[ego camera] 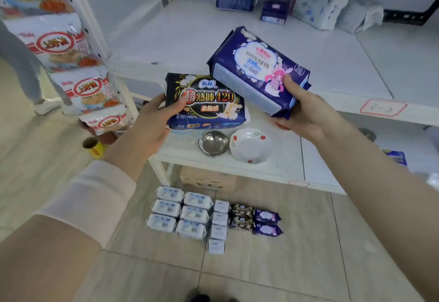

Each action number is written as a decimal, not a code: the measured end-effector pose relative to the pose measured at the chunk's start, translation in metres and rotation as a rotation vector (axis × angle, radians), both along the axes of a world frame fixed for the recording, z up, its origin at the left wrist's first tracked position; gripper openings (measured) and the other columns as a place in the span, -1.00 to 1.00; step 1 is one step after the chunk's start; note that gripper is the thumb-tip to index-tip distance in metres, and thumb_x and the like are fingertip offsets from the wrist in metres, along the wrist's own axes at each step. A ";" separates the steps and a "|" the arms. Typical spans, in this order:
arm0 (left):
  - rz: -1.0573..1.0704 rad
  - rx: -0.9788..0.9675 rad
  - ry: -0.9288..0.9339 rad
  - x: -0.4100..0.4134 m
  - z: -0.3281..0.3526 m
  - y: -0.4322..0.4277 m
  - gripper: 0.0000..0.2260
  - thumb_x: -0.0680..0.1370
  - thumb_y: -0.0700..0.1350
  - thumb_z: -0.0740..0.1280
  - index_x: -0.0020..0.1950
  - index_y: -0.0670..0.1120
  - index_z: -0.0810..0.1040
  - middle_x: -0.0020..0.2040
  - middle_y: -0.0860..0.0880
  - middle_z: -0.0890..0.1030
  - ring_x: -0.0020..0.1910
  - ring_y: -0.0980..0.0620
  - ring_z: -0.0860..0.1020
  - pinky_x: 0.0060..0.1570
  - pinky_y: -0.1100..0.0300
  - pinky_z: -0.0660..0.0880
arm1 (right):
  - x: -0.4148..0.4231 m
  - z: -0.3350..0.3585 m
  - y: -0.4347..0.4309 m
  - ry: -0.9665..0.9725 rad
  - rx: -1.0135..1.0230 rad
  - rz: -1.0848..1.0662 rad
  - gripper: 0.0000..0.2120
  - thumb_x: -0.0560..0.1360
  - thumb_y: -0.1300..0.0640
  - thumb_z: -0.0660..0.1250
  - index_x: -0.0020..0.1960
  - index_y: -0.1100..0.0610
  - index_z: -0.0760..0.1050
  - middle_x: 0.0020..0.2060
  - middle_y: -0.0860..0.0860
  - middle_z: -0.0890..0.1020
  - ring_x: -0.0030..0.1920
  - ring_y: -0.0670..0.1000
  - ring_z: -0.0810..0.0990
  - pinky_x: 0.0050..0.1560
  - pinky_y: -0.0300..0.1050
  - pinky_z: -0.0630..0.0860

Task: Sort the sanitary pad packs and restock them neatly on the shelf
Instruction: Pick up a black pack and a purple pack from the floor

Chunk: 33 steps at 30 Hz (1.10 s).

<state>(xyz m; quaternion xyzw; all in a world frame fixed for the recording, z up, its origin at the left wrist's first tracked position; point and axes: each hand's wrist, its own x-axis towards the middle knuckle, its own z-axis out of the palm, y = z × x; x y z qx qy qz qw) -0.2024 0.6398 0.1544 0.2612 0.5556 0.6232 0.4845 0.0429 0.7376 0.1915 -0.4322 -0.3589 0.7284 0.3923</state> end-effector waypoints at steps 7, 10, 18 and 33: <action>-0.151 -0.089 -0.006 0.052 -0.046 -0.041 -0.75 0.42 -0.13 0.36 0.08 -0.12 0.54 -0.14 0.01 0.70 -0.10 0.04 0.65 -0.08 0.16 0.59 | 0.066 -0.044 -0.059 -0.056 -0.059 -0.045 -0.77 0.40 0.06 0.35 0.04 0.08 0.51 -0.17 -0.05 0.71 -0.19 -0.07 0.68 -0.16 -0.11 0.63; -0.225 -0.166 0.010 0.067 -0.070 -0.060 -0.73 0.45 -0.13 0.36 0.13 -0.14 0.52 -0.08 -0.03 0.69 -0.08 0.04 0.66 -0.12 0.23 0.59 | 0.087 -0.066 -0.084 -0.076 -0.105 -0.065 -0.80 0.40 0.08 0.33 0.01 0.08 0.51 -0.20 -0.06 0.71 -0.22 -0.09 0.67 -0.21 -0.16 0.63; -0.347 -0.277 0.054 0.098 -0.117 -0.097 -0.75 0.41 -0.13 0.41 0.07 -0.06 0.54 0.03 -0.04 0.65 0.07 -0.02 0.60 0.18 0.05 0.45 | 0.141 -0.117 -0.138 -0.113 -0.192 -0.085 -0.72 0.38 0.06 0.33 0.07 0.09 0.52 -0.12 -0.02 0.70 -0.18 -0.08 0.68 -0.27 -0.20 0.59; -0.321 -0.559 0.183 0.196 -0.245 -0.097 -0.84 0.44 -0.32 0.40 -0.12 -0.10 0.49 -0.23 0.06 0.66 -0.29 0.18 0.63 -0.25 0.29 0.55 | 0.269 -0.251 -0.122 -0.243 -0.264 -0.005 -0.17 -0.06 -0.11 0.64 0.14 0.13 0.51 0.02 0.04 0.68 0.03 0.03 0.65 -0.14 -0.17 0.60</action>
